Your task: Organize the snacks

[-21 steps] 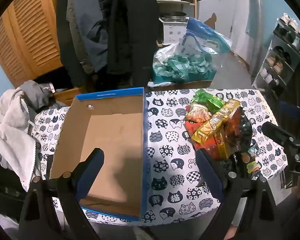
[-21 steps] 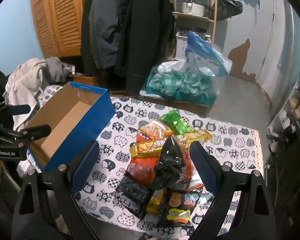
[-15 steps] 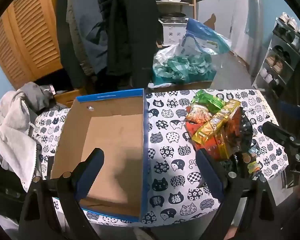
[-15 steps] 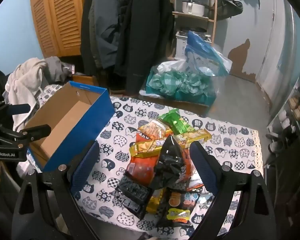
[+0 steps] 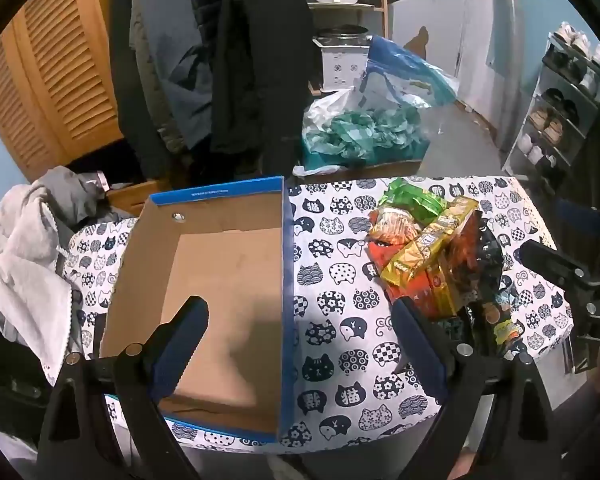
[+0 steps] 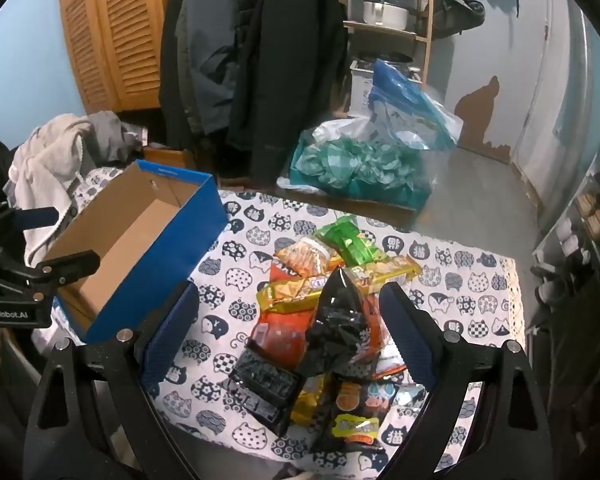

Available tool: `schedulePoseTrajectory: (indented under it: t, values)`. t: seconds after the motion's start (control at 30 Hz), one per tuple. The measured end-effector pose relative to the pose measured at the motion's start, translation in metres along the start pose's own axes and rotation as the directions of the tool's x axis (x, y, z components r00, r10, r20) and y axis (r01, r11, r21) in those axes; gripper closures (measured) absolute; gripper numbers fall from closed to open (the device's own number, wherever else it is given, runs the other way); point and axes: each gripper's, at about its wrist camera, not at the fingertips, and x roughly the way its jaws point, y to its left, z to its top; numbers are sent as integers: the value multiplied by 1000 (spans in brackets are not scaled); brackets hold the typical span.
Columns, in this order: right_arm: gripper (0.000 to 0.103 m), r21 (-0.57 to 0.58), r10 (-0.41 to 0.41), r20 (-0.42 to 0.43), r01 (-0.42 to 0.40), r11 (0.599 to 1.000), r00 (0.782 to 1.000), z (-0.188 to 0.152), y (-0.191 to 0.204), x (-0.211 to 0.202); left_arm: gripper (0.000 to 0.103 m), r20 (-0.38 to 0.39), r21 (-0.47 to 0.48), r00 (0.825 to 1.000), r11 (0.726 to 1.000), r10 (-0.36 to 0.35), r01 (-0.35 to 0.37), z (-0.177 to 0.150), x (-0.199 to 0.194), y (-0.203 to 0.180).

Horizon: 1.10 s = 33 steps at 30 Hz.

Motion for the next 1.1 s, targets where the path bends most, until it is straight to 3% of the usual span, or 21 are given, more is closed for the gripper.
schedulePoseTrajectory:
  t: [1.1]
  values:
    - [13, -1, -7, -8, 7, 1000, 1000, -1, -3, 1, 9, -1, 7, 1000, 1000, -5, 5, -6, 2, -3]
